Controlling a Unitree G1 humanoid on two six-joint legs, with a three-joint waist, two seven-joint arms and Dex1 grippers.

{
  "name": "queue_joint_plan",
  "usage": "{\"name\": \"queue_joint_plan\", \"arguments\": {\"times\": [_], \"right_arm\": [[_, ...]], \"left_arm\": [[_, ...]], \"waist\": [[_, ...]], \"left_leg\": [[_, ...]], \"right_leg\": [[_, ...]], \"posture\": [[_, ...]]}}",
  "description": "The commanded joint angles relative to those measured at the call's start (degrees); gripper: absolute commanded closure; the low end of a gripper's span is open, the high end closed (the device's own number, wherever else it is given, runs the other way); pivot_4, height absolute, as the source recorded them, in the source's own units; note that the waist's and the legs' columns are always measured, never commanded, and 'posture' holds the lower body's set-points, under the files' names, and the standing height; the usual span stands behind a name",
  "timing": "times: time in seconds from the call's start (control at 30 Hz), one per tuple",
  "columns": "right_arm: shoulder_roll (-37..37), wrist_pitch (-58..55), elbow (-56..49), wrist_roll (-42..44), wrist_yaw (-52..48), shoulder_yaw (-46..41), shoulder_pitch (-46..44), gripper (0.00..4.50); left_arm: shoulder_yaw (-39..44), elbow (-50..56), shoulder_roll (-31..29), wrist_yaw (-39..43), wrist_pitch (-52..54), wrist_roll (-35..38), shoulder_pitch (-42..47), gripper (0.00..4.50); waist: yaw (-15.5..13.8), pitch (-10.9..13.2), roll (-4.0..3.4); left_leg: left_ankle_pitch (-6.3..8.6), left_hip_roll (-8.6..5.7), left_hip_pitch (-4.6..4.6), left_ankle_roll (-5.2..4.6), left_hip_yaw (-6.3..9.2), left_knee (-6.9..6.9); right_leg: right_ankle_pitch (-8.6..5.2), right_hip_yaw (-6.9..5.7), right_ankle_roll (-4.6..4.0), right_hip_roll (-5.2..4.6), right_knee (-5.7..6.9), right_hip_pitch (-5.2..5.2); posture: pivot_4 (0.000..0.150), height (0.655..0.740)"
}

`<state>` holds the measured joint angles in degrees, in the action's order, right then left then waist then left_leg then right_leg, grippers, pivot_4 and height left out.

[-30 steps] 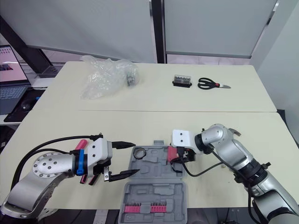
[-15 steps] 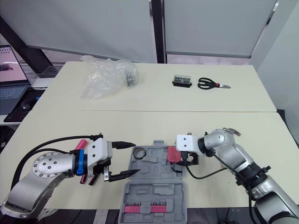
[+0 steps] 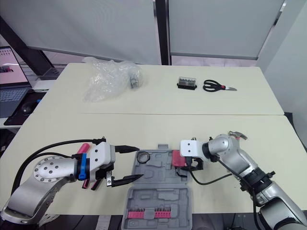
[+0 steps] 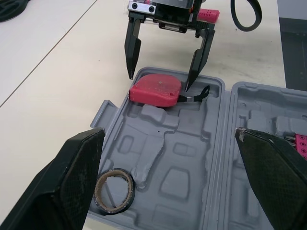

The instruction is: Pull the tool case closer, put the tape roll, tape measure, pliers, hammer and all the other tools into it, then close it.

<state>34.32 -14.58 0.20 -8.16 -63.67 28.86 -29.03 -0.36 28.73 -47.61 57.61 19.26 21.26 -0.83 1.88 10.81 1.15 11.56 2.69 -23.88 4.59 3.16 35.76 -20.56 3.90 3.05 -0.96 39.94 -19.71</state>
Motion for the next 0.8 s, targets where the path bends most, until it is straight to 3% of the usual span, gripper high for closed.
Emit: {"name": "queue_joint_plan", "arguments": {"times": [0.03, 0.33, 0.43, 0.5, 0.8], "right_arm": [[-0.6, 1.2, -1.4, -0.4, 0.2, 0.1, 0.2, 0.06], [-2.0, 2.2, -0.2, -1.4, 0.6, 0.2, 0.2, 0.06], [-2.3, 2.3, 0.0, -1.7, 0.8, 0.0, 0.2, 0.67], [-2.3, 2.3, -0.1, -1.7, 0.9, -0.1, 0.3, 1.34], [-1.9, -1.1, -6.2, 2.0, 0.4, -3.2, 1.2, 1.43]], "left_arm": [[0.8, 1.3, -0.3, 0.0, -0.8, 0.1, 0.1, 0.0], [0.7, 1.1, -0.3, 0.1, -1.2, -0.2, -0.1, 0.0], [0.5, 1.1, -0.2, 0.0, -1.5, -0.5, -0.3, 0.0], [0.5, 1.2, -0.2, 0.0, -1.6, -0.5, -0.4, 0.0], [0.6, 1.1, -0.1, 0.1, -2.3, -0.8, -1.3, 0.0]], "waist": [[0.0, 0.0, 0.0], [0.0, 0.0, 0.0], [0.0, 0.0, 0.0], [0.0, 0.0, 0.0], [0.0, 0.0, 0.0]], "left_leg": [[0.0, 0.0, 0.0, 0.0, 0.0, 0.0], [0.0, 0.0, 0.0, 0.0, 0.0, 0.0], [0.0, 0.0, 0.0, 0.0, 0.0, 0.0], [0.0, 0.0, 0.0, 0.0, 0.0, 0.0], [0.0, 0.0, -0.01, 0.0, 0.0, 0.0]], "right_leg": [[0.0, 0.0, 0.0, 0.0, 0.0, 0.0], [0.0, 0.0, 0.0, 0.0, 0.0, 0.0], [0.0, 0.0, 0.0, 0.0, 0.0, 0.0], [0.0, 0.0, 0.0, 0.0, 0.0, 0.0], [0.0, 0.0, 0.0, 0.0, 0.0, 0.0]], "posture": [[0.15, 0.74], [0.15, 0.74], [0.15, 0.74], [0.15, 0.74], [0.15, 0.74]]}}
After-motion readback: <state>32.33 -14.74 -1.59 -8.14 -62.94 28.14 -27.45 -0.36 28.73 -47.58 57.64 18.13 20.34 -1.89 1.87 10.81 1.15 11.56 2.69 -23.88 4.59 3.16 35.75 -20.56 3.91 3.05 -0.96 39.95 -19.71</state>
